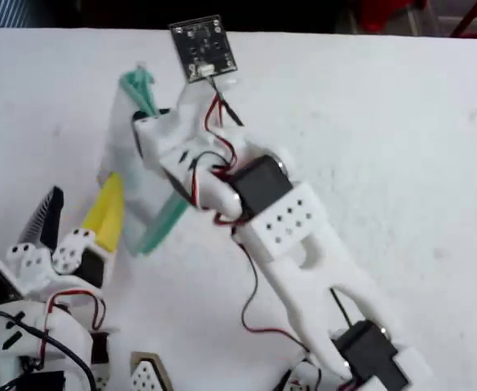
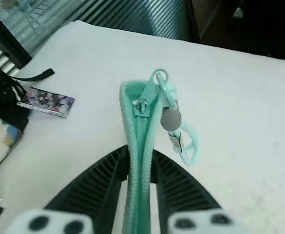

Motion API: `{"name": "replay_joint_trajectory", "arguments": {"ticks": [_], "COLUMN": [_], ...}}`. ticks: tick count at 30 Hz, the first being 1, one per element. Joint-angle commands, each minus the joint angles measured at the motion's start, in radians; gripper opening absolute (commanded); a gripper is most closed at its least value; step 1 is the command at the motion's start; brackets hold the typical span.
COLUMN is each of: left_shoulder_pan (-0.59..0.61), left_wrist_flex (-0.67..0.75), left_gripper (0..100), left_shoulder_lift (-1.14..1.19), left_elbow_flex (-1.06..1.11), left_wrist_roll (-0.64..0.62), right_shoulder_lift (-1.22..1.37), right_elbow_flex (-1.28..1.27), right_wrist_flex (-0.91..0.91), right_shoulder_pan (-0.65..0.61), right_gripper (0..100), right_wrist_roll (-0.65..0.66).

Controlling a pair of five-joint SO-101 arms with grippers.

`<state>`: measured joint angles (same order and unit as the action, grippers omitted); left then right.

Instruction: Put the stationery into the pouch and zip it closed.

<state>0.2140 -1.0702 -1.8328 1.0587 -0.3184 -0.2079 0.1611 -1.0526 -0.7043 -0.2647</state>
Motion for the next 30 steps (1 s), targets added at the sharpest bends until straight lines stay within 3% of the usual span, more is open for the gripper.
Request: {"name": "replay_joint_trajectory", "arguments": {"ticks": [1,5,13,18,24,30], "left_shoulder_pan": [0.012,0.008,-0.008,-0.074,-0.081,-0.081], "left_wrist_flex": [0.048,0.051,0.064,0.115,0.180,0.256], "left_gripper": [27,27,27,26,26,26], "left_shoulder_lift": [0.002,0.002,0.002,0.002,0.002,0.002], "left_elbow_flex": [0.002,0.017,0.031,0.087,0.149,0.212], "left_wrist_roll": [-0.014,-0.014,-0.014,-0.012,-0.012,-0.012], "right_shoulder_lift": [-0.007,-0.004,-0.005,-0.005,-0.002,0.002], "right_elbow_flex": [-0.041,-0.253,-0.578,-0.654,-0.769,-0.827], "right_wrist_flex": [-0.041,-0.031,0.220,0.265,0.351,0.460], "right_shoulder_pan": [0.139,0.311,0.558,0.601,0.604,0.684], "right_gripper": [1.8,1.8,1.8,1.8,1.8,1.8], "right_wrist_roll": [0.000,0.011,0.173,0.178,0.170,0.176]}}
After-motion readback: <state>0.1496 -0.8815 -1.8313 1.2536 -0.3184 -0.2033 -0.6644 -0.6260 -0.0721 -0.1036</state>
